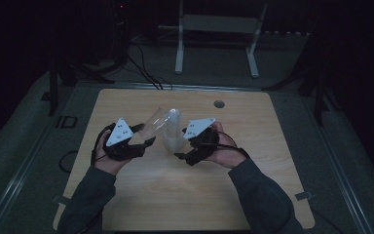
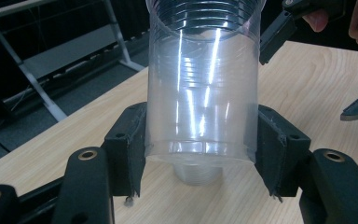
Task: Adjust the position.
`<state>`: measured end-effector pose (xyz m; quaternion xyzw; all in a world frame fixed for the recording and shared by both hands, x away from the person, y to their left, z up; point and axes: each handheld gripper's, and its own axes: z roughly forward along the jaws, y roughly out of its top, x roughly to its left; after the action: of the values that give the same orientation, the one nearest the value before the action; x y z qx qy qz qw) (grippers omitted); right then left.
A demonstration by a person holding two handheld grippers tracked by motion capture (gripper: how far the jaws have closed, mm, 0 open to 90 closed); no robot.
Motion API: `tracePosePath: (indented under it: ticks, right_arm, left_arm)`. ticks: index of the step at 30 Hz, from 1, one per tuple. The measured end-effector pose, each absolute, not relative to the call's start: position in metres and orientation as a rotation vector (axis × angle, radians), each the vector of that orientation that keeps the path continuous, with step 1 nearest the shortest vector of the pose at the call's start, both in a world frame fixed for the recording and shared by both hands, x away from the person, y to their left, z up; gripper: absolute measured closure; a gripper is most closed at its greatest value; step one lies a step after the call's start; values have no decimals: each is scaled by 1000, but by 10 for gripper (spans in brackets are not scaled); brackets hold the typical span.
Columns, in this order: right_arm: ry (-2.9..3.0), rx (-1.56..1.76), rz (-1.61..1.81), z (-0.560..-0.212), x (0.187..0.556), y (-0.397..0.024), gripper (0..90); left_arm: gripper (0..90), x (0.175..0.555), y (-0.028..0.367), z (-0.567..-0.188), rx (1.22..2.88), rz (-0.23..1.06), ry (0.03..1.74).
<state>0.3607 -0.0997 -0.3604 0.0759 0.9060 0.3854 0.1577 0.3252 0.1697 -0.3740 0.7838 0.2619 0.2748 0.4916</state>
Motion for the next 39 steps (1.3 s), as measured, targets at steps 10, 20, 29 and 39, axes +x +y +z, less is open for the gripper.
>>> tracePosePath:
  ticks: [10, 20, 29, 39]
  right_arm:
    - [2568, 260, 1163, -361, 360, -95, 174]
    - [2540, 333, 1292, -358, 361, -91, 209]
    - [2522, 414, 1413, -356, 365, -88, 216]
    - [2501, 519, 1539, -356, 372, -90, 215]
  left_arm:
    - [411, 324, 169, -375, 1866, 698, 654]
    - [410, 322, 168, -376, 1826, 710, 665]
    - [410, 321, 166, -378, 1806, 729, 671]
    - [411, 320, 166, -379, 1779, 747, 676]
